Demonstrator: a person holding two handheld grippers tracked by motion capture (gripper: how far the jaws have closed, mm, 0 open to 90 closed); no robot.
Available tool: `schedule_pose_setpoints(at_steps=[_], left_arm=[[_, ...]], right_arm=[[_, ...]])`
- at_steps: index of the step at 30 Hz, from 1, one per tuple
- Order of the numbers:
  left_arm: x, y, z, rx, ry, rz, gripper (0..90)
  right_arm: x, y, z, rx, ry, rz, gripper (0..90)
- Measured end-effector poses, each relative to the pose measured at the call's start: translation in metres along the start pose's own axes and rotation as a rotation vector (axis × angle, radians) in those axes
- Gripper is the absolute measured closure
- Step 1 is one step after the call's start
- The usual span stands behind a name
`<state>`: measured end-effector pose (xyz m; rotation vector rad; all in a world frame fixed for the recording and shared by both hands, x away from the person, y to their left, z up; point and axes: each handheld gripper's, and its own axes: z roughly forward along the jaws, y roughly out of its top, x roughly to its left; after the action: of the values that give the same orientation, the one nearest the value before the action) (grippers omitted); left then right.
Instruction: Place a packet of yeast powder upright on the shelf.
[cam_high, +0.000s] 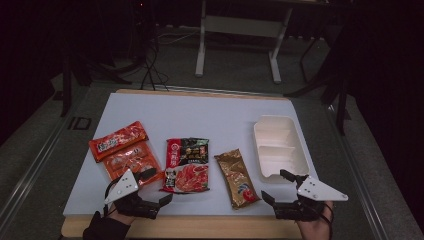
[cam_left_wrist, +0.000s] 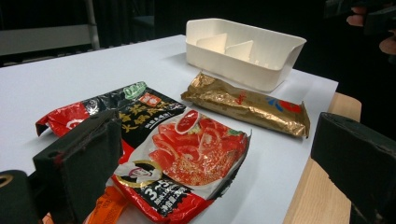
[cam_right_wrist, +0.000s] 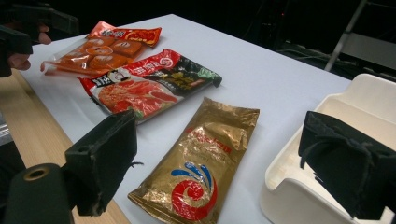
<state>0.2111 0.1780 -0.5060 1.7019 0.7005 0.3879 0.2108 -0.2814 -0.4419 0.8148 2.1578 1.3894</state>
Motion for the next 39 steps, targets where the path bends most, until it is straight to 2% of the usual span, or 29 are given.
schedule_pose_setpoints(at_steps=[4,5,8,11,12,13,15,20,21,23,24,26,28,29,31,33,34,35,37,38,39], left_arm=[[0.0,0.0,0.0,0.001,0.002,-0.001,2.7],[0.0,0.0,0.0,-0.003,0.0,-0.006,2.7],[0.0,0.0,0.001,-0.003,-0.003,-0.009,2.7],[0.0,0.0,0.002,0.0,-0.006,-0.021,2.7],[0.0,0.0,0.002,0.0,-0.006,-0.021,2.7],[-0.001,0.001,0.002,0.003,-0.005,-0.022,2.7],[-0.002,0.002,0.002,-0.007,-0.003,-0.017,2.7],[-0.002,0.001,0.004,0.003,0.001,-0.026,2.7],[-0.002,0.001,0.003,0.001,0.0,-0.026,2.7],[-0.003,0.001,0.003,-0.003,-0.001,-0.023,2.7],[-0.002,0.0,0.003,0.001,-0.006,-0.024,2.7],[-0.002,0.0,0.003,0.003,-0.008,-0.024,2.7],[-0.001,0.0,0.003,-0.005,-0.017,-0.033,2.7],[-0.001,-0.001,0.003,-0.005,-0.021,-0.034,2.7],[-0.002,-0.002,0.002,-0.002,-0.021,-0.028,2.7],[-0.002,-0.002,-0.001,-0.006,-0.02,-0.027,2.7],[-0.002,-0.002,-0.003,-0.014,-0.018,-0.029,2.7],[-0.002,-0.001,-0.003,-0.015,-0.018,-0.028,2.7],[-0.003,-0.001,-0.004,-0.02,-0.016,-0.024,2.7],[-0.003,-0.001,-0.004,-0.021,-0.02,-0.023,2.7],[-0.003,-0.001,-0.004,-0.02,-0.022,-0.023,2.7]], right_arm=[[0.002,0.0,0.002,0.006,-0.004,-0.009,11.0],[0.006,0.0,0.006,0.038,0.005,-0.027,13.0],[0.01,-0.003,0.012,0.069,0.002,-0.055,13.2],[0.011,-0.006,0.017,0.1,-0.003,-0.063,13.8],[0.01,-0.006,0.018,0.109,0.009,-0.063,16.6],[0.008,-0.006,0.019,0.105,0.028,-0.066,17.9],[0.006,-0.006,0.019,0.091,0.037,-0.083,17.7],[0.004,-0.004,0.014,0.087,0.013,-0.056,16.3],[0.005,0.0,0.012,0.067,0.0,-0.076,15.6],[0.006,0.004,0.011,0.064,-0.006,-0.087,14.7],[0.006,0.006,0.011,0.058,-0.004,-0.089,14.4],[0.006,0.011,0.011,0.054,0.006,-0.061,14.3],[0.007,0.014,0.011,0.05,0.001,-0.067,13.5],[0.007,0.022,0.014,0.062,-0.012,-0.092,12.8],[0.007,0.025,0.014,0.055,-0.013,-0.093,12.2],[0.006,0.036,0.014,0.045,-0.002,-0.094,12.1],[0.005,0.044,0.016,0.006,0.001,-0.121,11.7],[0.005,0.047,0.017,0.002,0.016,-0.121,11.7],[0.004,0.05,0.02,0.02,0.031,-0.108,11.7],[0.003,0.056,0.026,0.048,0.009,-0.111,11.7],[0.003,0.058,0.029,0.046,-0.001,-0.12,11.7]])
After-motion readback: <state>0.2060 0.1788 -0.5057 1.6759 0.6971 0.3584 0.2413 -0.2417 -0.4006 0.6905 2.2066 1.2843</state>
